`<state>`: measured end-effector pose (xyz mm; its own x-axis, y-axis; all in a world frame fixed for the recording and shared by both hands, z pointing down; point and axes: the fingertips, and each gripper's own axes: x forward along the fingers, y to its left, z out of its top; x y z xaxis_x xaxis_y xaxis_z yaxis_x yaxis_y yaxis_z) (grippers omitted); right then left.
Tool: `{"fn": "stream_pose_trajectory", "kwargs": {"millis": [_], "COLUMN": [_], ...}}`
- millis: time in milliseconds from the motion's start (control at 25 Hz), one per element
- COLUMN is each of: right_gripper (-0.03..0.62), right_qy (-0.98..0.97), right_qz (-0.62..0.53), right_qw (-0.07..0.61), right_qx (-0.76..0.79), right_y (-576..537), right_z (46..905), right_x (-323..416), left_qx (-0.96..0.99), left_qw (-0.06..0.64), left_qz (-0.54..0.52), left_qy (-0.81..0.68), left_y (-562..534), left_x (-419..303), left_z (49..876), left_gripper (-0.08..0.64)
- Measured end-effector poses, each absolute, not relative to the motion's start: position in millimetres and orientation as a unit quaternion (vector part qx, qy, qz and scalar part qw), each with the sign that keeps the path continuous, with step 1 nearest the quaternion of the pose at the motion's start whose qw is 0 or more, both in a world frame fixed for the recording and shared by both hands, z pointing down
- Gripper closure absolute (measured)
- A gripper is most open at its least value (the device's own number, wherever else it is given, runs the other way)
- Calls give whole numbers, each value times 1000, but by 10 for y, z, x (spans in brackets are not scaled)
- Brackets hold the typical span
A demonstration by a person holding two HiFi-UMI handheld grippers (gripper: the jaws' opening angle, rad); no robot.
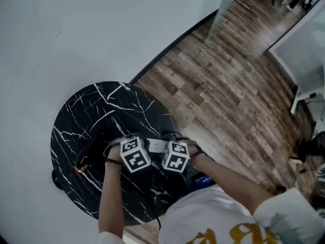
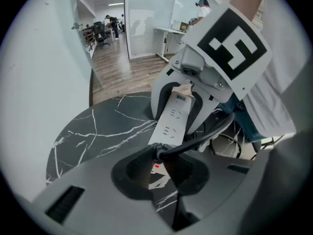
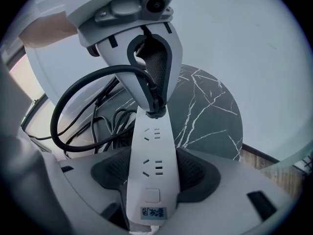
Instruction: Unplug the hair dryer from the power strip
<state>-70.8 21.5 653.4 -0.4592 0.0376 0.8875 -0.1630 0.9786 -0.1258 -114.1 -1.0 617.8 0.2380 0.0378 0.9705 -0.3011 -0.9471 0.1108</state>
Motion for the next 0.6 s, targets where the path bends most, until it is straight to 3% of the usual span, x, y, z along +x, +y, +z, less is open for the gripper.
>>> {"fn": "stream_pose_trajectory", "kwargs": {"millis": [200, 400, 600], "right_gripper": [322, 322, 322], "right_qy": [-846, -847, -841], "right_qz": [92, 94, 95], "right_qw": [523, 521, 531], "right_qx": [36, 38, 41], "right_y": [218, 212, 216], "right_z": [6532, 6534, 6542], "right_x": [-705, -695, -701], "left_qx": [785, 785, 781], "left_qw": [105, 186, 88], "left_qz": [597, 584, 607], "left_qy": [-130, -95, -113], "left_y": [9, -6, -11], "left_x": [-1160, -1136, -1143], "left_z": [6180, 6193, 6156], "left_gripper": [503, 497, 503]}}
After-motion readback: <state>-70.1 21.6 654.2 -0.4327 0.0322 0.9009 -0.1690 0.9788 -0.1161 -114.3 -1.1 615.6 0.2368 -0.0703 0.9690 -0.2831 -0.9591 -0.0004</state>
